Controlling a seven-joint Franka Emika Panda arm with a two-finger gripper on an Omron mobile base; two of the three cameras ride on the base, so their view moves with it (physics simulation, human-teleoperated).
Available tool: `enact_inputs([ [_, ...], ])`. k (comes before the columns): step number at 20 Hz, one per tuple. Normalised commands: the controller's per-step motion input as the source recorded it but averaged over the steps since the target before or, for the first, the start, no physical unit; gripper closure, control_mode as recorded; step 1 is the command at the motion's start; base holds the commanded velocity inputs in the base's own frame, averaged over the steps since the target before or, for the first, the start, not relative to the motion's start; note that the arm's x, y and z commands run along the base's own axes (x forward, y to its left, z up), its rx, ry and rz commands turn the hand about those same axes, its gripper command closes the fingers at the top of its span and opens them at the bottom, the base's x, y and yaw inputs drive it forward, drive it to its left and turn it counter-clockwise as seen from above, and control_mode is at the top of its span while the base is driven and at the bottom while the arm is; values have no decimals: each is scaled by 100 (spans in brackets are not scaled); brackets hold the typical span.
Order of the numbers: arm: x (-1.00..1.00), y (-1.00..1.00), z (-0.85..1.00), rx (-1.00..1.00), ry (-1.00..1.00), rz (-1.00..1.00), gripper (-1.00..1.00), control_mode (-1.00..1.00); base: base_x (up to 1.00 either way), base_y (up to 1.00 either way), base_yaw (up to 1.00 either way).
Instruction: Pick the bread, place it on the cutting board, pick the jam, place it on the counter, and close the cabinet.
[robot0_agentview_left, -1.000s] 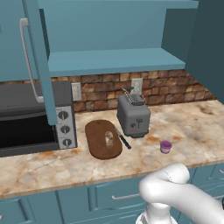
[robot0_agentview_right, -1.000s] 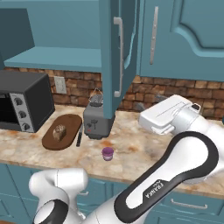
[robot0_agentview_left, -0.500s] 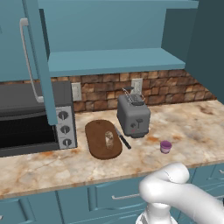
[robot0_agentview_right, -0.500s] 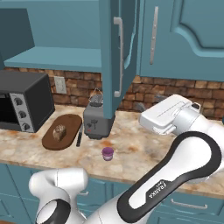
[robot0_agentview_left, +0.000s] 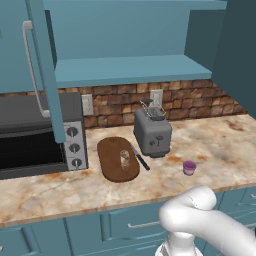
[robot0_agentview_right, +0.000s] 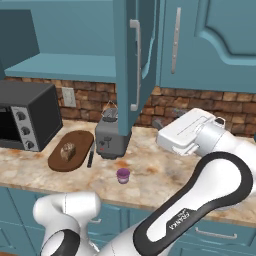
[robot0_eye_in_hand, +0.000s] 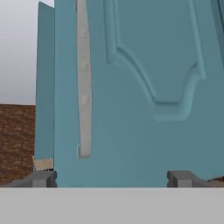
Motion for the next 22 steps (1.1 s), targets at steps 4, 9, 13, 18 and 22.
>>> enact_inputs([
  [4, 0, 16, 0, 0, 0, 0, -100, -100, 0, 0, 0],
  [9, -1, 6, 7, 0, 0, 2, -100, -100, 0, 0, 0],
  [13, -3, 0, 16, 0, 0, 4, -100, -100, 0, 0, 0],
  [18, -3, 3, 19, 0, 0, 2, -100, -100, 0, 0, 0],
  [22, -5, 3, 6, 0, 0, 2, -100, -100, 0, 0, 0],
])
